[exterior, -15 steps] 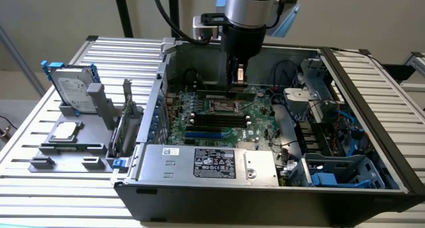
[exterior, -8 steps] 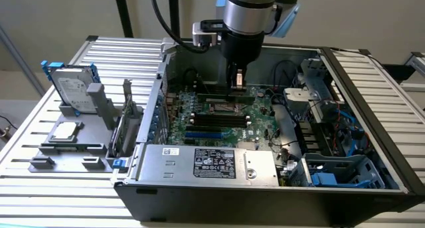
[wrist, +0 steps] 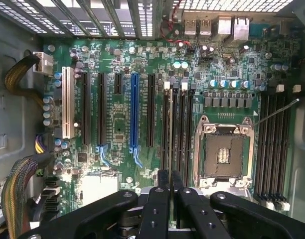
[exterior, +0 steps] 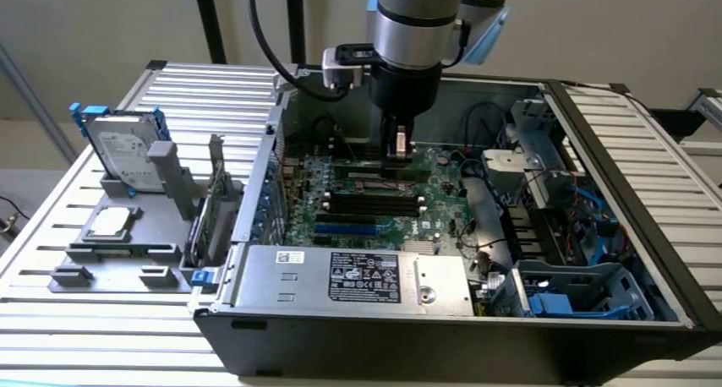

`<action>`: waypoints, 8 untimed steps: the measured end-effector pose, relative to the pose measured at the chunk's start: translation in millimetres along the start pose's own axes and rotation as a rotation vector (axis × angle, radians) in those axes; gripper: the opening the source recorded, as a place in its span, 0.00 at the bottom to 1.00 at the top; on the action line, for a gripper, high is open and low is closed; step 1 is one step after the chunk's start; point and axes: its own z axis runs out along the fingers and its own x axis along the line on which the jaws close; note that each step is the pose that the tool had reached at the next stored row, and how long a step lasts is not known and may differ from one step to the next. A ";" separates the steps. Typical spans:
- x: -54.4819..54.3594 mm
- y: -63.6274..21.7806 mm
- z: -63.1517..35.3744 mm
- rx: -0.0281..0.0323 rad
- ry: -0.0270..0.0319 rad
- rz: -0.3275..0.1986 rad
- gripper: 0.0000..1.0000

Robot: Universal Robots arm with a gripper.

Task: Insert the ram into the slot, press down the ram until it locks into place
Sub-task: 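Insert the ram into the slot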

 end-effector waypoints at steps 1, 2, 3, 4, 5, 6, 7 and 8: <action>0.0 0.3 1.3 0.0027 0.0002 0.002 0.13; 0.0 0.5 2.6 0.0056 0.0003 0.003 0.13; 0.0 0.7 4.0 0.0082 0.0004 0.004 0.13; 0.0 0.9 5.5 0.0102 0.0009 0.005 0.13; 0.0 1.2 7.2 0.0114 0.0019 0.005 0.13; 0.1 1.4 8.8 0.0122 0.0033 0.005 0.13; 0.1 1.6 10.3 0.0125 0.0055 0.005 0.13; 0.1 1.7 11.9 0.0128 0.0081 0.005 0.13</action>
